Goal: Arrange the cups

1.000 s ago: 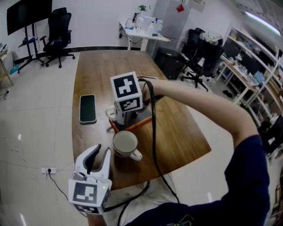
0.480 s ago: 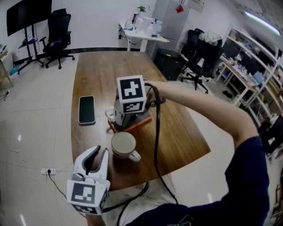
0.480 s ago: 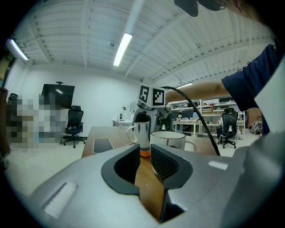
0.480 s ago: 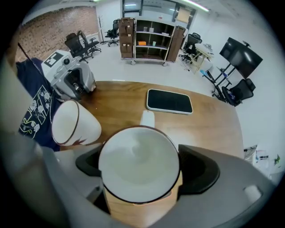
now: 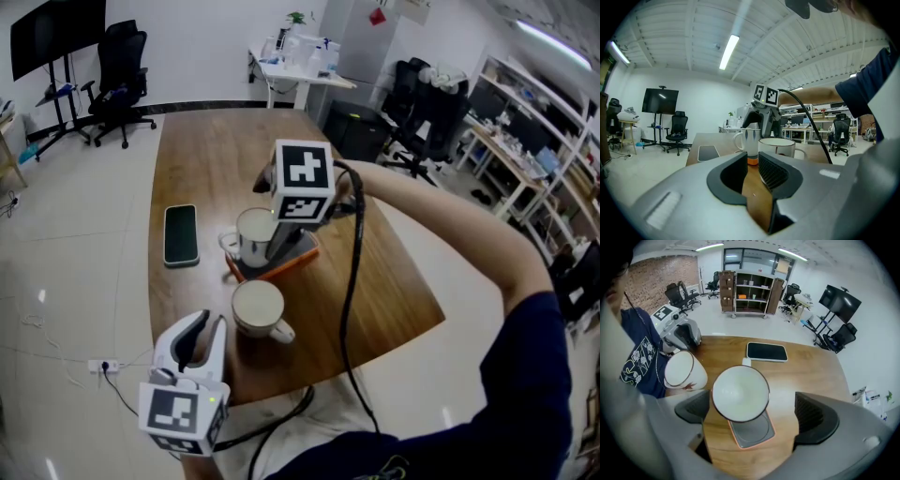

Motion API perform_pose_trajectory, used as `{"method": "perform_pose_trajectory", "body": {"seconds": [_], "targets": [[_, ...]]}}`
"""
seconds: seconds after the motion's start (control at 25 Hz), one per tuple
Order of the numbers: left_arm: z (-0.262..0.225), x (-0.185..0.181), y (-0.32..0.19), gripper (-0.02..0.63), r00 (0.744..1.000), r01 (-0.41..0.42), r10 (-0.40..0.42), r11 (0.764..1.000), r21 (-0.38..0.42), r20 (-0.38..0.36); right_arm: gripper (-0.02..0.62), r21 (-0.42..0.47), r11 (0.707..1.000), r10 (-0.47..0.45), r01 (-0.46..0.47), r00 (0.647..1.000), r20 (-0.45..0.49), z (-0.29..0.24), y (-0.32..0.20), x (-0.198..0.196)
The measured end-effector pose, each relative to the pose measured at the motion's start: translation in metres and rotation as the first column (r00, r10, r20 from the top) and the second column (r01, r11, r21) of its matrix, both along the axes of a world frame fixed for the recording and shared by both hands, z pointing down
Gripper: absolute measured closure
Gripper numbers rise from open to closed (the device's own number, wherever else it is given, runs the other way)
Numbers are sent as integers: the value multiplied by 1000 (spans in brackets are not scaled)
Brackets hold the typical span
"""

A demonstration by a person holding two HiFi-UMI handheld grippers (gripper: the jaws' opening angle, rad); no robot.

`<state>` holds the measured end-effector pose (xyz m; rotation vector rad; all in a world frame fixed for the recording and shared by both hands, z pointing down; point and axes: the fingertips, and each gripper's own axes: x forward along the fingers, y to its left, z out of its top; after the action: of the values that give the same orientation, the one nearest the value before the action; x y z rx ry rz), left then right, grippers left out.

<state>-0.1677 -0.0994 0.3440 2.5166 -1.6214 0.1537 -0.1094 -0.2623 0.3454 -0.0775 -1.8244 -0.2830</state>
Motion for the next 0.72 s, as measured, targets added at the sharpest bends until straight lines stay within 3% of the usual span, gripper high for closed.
{"method": "perform_pose_trajectory", "body": {"seconds": [0.32,0.44,0.56,0.72], "targets": [[1,-1,0,526,1000,4,-4,1000,-1,-7,43,15,996,83,-86,986,142,-30,-7,47],[0,-1,0,525,1000,4,-4,1000,1,-4,43,24,994,99,-107,966,238,-39,4,62],[-1,-3,-1,525,1000,1,-1,1000,1,7,44,-22,988,148,-151,909,389,-42,21,80],[-1,-7,-1,526,1000,2,-2,1000,-1,5,43,-143,963,268,-226,793,548,-34,50,112]]}}
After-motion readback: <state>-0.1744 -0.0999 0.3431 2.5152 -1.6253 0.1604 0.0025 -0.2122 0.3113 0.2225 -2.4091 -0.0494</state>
